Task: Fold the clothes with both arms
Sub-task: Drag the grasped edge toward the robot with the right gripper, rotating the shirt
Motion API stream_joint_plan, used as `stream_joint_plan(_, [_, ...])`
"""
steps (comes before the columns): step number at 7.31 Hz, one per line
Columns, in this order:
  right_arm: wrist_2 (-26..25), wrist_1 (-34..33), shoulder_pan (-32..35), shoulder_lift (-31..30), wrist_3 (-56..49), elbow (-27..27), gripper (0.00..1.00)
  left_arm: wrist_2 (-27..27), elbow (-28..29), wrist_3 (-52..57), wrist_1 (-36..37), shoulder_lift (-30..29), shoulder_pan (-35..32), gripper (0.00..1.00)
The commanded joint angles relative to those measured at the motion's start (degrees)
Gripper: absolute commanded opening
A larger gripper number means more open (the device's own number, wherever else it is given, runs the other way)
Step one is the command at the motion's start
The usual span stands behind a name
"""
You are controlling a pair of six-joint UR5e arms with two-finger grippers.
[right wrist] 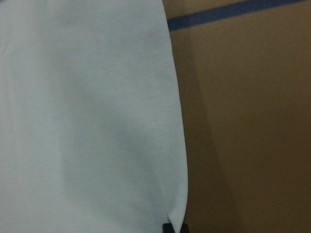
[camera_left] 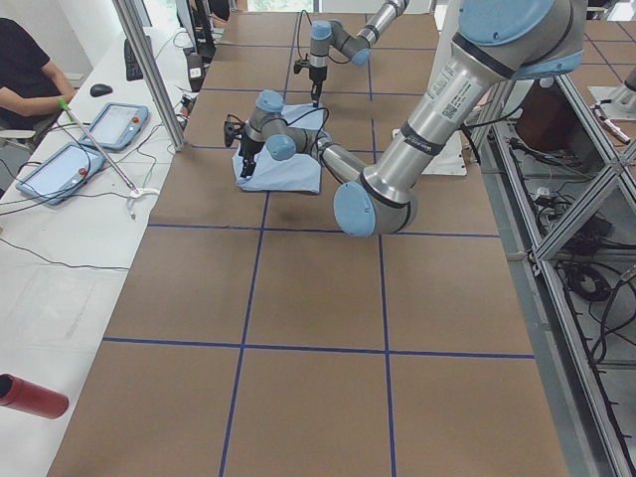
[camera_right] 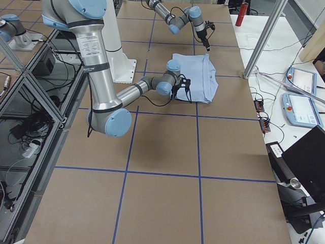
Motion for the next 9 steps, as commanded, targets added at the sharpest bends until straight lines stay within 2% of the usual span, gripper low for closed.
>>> stream_joint_plan(1, [1.13,-0.36,-3.95,-9.04,0.0,9.24,0.0,0.0,-0.03,0.0,0.03,0.0,0.0,1.0])
stream_joint_plan(2, [1.21,-0.36,-7.46,-14.4,0.17,14.5,0.0,0.09,-0.12,-0.08,0.03,0.0,0.0,1.0])
stream_joint_plan(4, [1.21,-0.36,-18.6,-21.54,7.6,22.6,0.0,0.35,-0.47,-0.09,0.03,0.09,0.09,1.0])
stream_joint_plan(6, [1.21,-0.36,-25.05,-23.58,10.72,23.96,0.04,0.35,-0.73,-0.35,-0.06,0.7,0.09,1.0])
stream_joint_plan(7, [1.04,-0.36,-25.68,-23.68,10.72,23.96,0.99,0.35,-1.08,-0.35,-0.06,0.7,0.18,1.0])
stream_joint_plan(9, [0.42,0.07,-24.21,-23.15,10.72,23.96,1.0,-0.96,-2.75,-0.17,0.03,0.7,0.79,1.0])
